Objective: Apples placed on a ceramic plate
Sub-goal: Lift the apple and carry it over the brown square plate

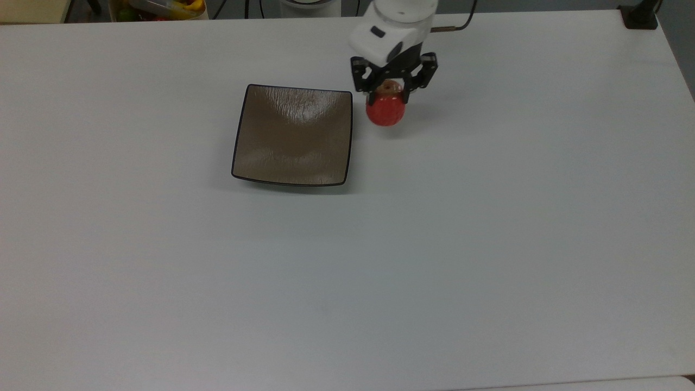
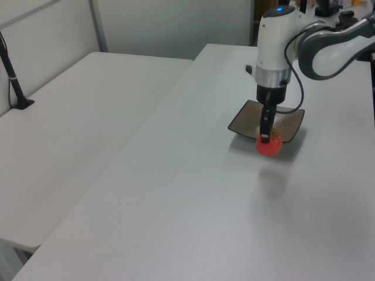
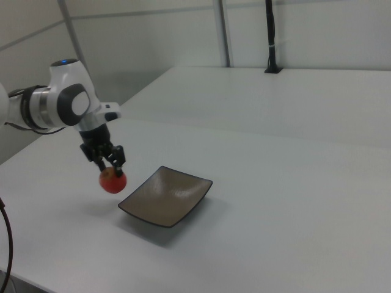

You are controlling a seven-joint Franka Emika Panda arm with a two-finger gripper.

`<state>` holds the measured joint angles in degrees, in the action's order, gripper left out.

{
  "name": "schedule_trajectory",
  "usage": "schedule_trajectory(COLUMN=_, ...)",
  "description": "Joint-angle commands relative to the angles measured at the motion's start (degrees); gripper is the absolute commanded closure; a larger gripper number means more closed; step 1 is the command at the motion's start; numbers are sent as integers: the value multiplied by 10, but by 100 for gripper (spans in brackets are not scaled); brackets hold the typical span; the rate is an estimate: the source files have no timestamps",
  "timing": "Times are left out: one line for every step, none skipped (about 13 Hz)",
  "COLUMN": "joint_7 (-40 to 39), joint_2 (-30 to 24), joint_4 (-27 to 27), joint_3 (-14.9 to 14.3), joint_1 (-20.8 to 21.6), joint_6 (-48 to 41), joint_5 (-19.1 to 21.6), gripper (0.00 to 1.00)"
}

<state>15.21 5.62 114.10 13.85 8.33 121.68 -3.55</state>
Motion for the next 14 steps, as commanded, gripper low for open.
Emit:
schedule_trajectory(joint_7=-27, joint_2=-7, joint_4=0, joint_3=-50, joint_1=5, joint_6=37, joint_5=-4, gripper=55)
schedule_trajectory(joint_7=-36, joint_2=-7, joint_4=-3, joint_3=-62, joint_1=5, joint_6=41, joint_5=-4, gripper=55)
schedule_trajectory(joint_7=-44, joint_2=-7, joint_4=-4, joint_3=-77, joint_1=6, joint_6=46, joint_5=-4, gripper=55)
schedule_trajectory(joint_7=-48, joint_2=-6, joint_4=-4, joint_3=-84, joint_1=5, joint_6=53, joint_5=-4, gripper=55)
schedule_trajectory(joint_7=-54, joint_2=-4, joint_4=-4, joint_3=-91, joint_1=5, joint_6=62, joint_5=-4, gripper=55)
schedule_trajectory(joint_7=-61, joint_2=-2, joint_4=-4, joint_3=-94, joint_1=3, joint_6=62, joint_5=-4, gripper=55)
schedule_trajectory(joint_7=-69, joint_2=-1, joint_4=-3, joint_3=-97, joint_1=-1, joint_6=62, joint_5=-4, gripper=54)
schedule_trajectory(joint_7=-76, joint_2=-1, joint_4=-2, joint_3=-98, joint_1=-2, joint_6=62, joint_5=-4, gripper=54)
schedule_trajectory(joint_7=-84, joint_2=3, joint_4=1, joint_3=-102, joint_1=-2, joint_6=62, joint_5=-4, gripper=54)
schedule_trajectory(joint_7=-90, joint_2=7, joint_4=2, joint_3=-102, joint_1=-2, joint_6=62, joint_5=-5, gripper=54)
schedule_trajectory(joint_7=-98, joint_2=10, joint_4=2, joint_3=-103, joint_1=-9, joint_6=62, joint_5=-9, gripper=54)
schedule_trajectory(joint_7=-101, joint_2=18, joint_4=1, joint_3=-104, joint_1=-14, joint_6=62, joint_5=-16, gripper=54)
schedule_trajectory(joint_7=-102, joint_2=22, joint_4=2, joint_3=-104, joint_1=-16, joint_6=62, joint_5=-29, gripper=53)
schedule_trajectory(joint_7=-106, joint_2=27, joint_4=3, joint_3=-109, joint_1=-17, joint_6=62, joint_5=-38, gripper=51)
